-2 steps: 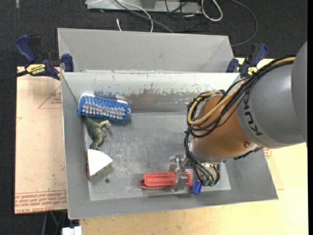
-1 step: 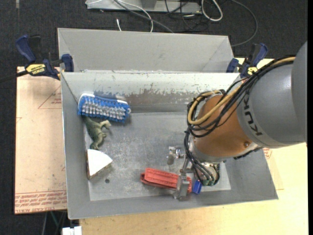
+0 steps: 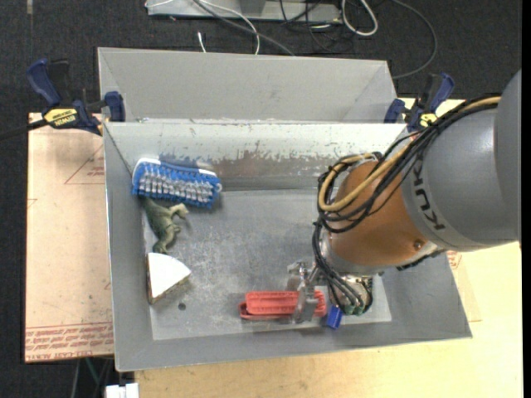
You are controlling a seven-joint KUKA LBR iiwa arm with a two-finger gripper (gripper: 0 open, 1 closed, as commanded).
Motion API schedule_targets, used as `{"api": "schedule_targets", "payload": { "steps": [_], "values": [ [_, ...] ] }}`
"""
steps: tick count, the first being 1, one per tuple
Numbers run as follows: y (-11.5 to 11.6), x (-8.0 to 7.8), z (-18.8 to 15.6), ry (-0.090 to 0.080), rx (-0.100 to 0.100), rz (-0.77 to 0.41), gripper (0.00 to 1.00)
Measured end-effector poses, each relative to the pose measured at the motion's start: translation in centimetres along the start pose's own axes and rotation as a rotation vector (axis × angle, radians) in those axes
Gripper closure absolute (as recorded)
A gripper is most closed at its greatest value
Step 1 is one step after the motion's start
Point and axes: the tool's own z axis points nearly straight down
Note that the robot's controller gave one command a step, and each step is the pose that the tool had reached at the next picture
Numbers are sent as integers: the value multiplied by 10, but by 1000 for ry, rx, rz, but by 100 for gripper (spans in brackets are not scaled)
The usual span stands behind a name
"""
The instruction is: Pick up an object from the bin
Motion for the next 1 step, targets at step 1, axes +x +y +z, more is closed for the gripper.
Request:
{"api": "schedule_targets", "payload": {
  "steps": [1],
  "values": [
    [0,0,0,0,0,0,100]
  ]
}}
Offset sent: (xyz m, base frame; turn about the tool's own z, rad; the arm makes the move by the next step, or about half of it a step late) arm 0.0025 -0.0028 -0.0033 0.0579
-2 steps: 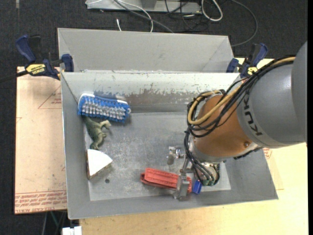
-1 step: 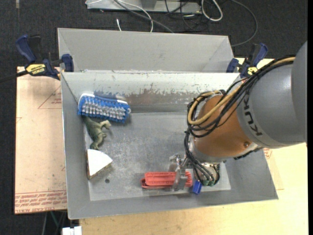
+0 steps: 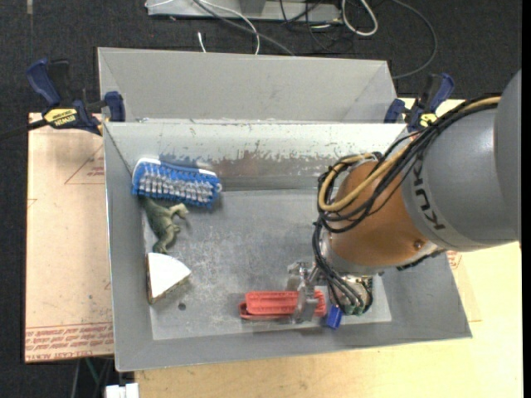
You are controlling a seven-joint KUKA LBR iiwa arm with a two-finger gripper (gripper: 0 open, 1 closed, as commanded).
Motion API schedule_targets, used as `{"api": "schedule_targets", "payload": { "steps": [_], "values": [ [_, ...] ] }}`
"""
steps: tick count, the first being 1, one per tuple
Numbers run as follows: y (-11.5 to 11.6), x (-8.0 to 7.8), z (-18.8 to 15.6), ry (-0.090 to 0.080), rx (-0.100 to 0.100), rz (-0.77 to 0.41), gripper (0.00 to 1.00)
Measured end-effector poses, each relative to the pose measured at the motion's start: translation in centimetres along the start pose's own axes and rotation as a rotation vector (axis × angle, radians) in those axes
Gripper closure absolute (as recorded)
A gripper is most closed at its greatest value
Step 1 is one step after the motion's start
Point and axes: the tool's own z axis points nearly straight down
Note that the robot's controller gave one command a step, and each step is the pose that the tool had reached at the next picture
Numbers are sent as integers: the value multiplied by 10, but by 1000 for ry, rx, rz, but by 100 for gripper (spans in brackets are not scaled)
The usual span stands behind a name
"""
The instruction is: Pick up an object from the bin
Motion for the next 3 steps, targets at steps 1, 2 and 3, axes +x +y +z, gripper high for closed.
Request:
{"api": "schedule_targets", "payload": {
  "steps": [1,2,3],
  "values": [
    [-1,-1,2,0,-1,34,100],
    [4,-7,-89,-5,-1,26,100],
    [1,-9,-121,12,0,41,100]
  ]
}}
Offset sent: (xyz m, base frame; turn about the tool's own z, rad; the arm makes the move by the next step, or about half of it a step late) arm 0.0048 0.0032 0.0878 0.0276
